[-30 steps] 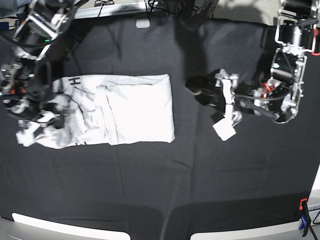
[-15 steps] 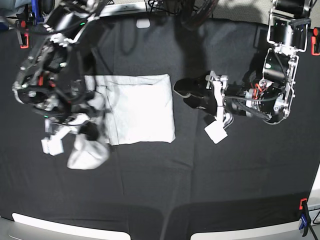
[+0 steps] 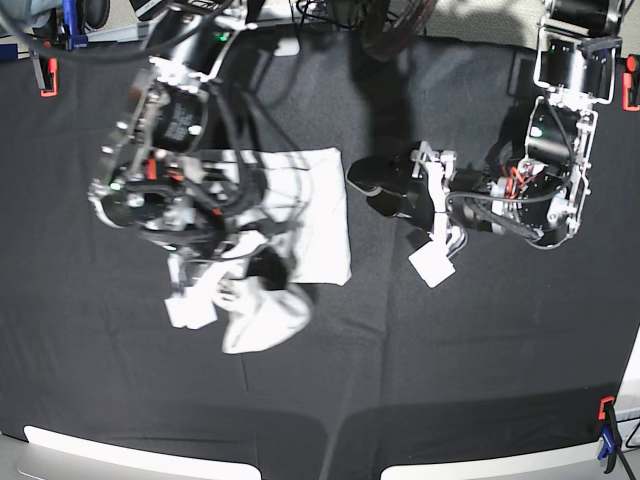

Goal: Layout the t-shirt on the table in an organized manner, then fold the t-shirt properly
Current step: 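Fold the held end with the right gripper over the shirt's middle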

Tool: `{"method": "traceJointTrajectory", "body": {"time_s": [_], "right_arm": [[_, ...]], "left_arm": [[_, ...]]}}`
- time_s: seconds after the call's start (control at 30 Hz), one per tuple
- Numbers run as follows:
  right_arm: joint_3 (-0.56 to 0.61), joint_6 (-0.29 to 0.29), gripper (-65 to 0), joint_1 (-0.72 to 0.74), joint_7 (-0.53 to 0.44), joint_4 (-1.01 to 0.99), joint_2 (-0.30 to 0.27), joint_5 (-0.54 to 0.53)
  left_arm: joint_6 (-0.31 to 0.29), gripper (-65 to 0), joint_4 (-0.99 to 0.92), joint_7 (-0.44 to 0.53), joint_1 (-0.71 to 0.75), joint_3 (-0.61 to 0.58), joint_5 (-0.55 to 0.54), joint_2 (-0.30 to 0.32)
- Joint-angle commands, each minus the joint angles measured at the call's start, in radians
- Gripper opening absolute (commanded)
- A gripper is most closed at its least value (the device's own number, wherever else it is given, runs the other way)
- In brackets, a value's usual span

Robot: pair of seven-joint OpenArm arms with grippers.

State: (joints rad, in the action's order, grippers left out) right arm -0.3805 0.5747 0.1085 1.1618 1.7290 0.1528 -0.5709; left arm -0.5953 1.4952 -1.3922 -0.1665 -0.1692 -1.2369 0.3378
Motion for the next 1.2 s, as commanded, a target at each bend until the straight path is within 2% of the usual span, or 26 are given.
{"method": "traceJointTrajectory", "body": {"time_s": [0.0,0.07,0.1,0.17,0.23,0.43,0.53,0.6,0.67,0.7,0.93,1.07,1.17], "right_arm": [[0.01,0.001,-65.0,0.024,-0.027,0.018,0.003,-0.021],[0.02,0.0,-65.0,0.024,-0.027,0.018,0.003,-0.023],[0.023,0.0,-61.5,0.024,-0.027,0.018,0.003,-0.023],[0.023,0.0,-49.2,0.024,-0.027,0.018,0.002,-0.037],[0.023,0.0,-42.1,0.024,-0.027,0.018,0.002,-0.097],[0.023,0.007,-41.4,0.024,-0.027,0.018,0.003,-0.364],[0.023,0.053,-41.4,0.024,-0.027,0.018,0.002,-0.431],[0.023,0.062,-41.4,0.024,-0.027,0.019,0.002,-0.451],[0.019,0.114,-41.4,0.027,-0.027,0.019,-0.007,-0.446],[0.015,0.123,-41.4,0.029,-0.027,0.022,-0.017,-0.43],[-0.091,0.121,-41.4,0.033,-0.027,0.118,-0.097,-0.156],[-0.198,0.121,-41.4,0.026,-0.027,0.129,-0.114,-0.108],[-0.224,0.122,-41.4,-0.008,-0.033,0.127,-0.124,-0.065]], "left_arm": [[-0.003,-28.2,0.018,0.009,-0.021,0.006,-0.031,0.003],[-0.003,-28.2,0.018,0.009,-0.021,0.006,-0.031,0.003],[-0.003,-28.2,0.018,0.009,-0.021,0.006,-0.031,0.003],[-0.003,-28.3,0.018,0.009,-0.021,0.006,-0.031,0.003],[-0.003,-28.2,0.018,0.009,-0.021,0.006,-0.031,0.003],[-0.003,-28.2,0.018,0.009,-0.021,0.006,-0.031,0.003],[-0.003,-28.2,0.018,0.009,-0.021,0.006,-0.031,0.003],[-0.003,-28.2,0.018,0.009,-0.021,0.006,-0.031,0.003],[-0.003,-28.2,0.018,0.005,-0.021,0.006,-0.031,0.004],[-0.003,-28.2,0.018,0.002,-0.021,0.006,-0.031,0.003],[-0.003,-28.2,0.018,0.002,-0.019,0.006,-0.031,0.004],[-0.003,-28.2,0.018,0.002,-0.019,0.006,-0.031,0.004],[-0.003,-28.2,0.018,0.002,-0.019,0.006,-0.03,0.003]]}}
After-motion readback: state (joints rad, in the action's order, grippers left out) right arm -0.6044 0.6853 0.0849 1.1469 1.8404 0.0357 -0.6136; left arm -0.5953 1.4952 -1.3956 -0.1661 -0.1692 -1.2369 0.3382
